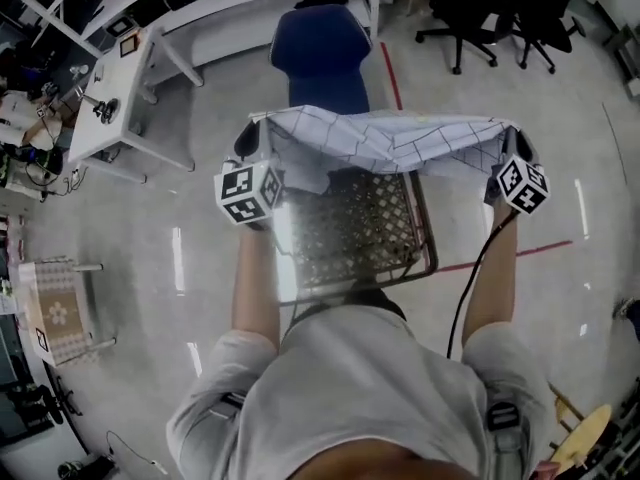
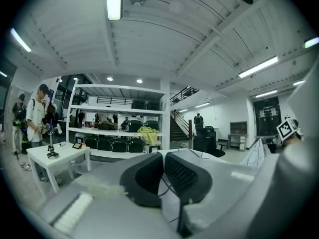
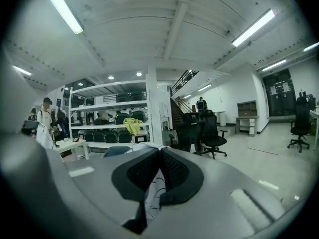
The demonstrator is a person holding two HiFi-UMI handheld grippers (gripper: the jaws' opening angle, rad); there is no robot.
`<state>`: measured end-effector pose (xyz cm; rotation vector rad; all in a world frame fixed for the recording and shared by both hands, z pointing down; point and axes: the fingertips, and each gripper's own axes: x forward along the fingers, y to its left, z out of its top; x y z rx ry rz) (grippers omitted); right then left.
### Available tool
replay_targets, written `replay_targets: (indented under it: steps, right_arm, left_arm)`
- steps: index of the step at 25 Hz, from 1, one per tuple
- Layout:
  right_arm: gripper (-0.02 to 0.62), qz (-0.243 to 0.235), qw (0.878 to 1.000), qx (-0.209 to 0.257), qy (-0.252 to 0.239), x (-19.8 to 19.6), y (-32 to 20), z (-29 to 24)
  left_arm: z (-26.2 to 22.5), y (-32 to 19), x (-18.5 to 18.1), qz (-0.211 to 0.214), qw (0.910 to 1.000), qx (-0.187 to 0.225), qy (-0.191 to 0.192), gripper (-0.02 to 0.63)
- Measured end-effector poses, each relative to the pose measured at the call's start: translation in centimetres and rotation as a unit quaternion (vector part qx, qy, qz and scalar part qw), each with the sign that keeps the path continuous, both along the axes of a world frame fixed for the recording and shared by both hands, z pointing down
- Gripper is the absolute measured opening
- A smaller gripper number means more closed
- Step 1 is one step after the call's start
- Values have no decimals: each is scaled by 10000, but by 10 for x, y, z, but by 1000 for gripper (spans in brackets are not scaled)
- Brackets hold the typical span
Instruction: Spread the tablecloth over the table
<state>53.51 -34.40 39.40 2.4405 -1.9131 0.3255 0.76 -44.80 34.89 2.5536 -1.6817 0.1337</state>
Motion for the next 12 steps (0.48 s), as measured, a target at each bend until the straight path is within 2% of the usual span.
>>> replay_targets:
  steps: [2,4,7,9,12]
  right_arm:
    - [8,-165,9997,-74,137,-14,3,7]
    - [8,-456,9987,-109,221,-56,11,18]
    - [8,-747,9971,-99,64,-119,29,37]
    - [8,-867,9961,-133,-53,-133,30,39]
    - [8,-1021,9942,-298,-160,-143,36,45]
  left_arm:
    - [3,8,-21,-179,9998,-35,62,28]
    - [10,29,-74,-537,9985,-47,111,28]
    - [26,69,-160,-1125,9932,-170,242,28]
    - [29,80,-174,-1304,9909,-258,231,28]
    - [33,96,-171,-1213,9919,-354,148,28]
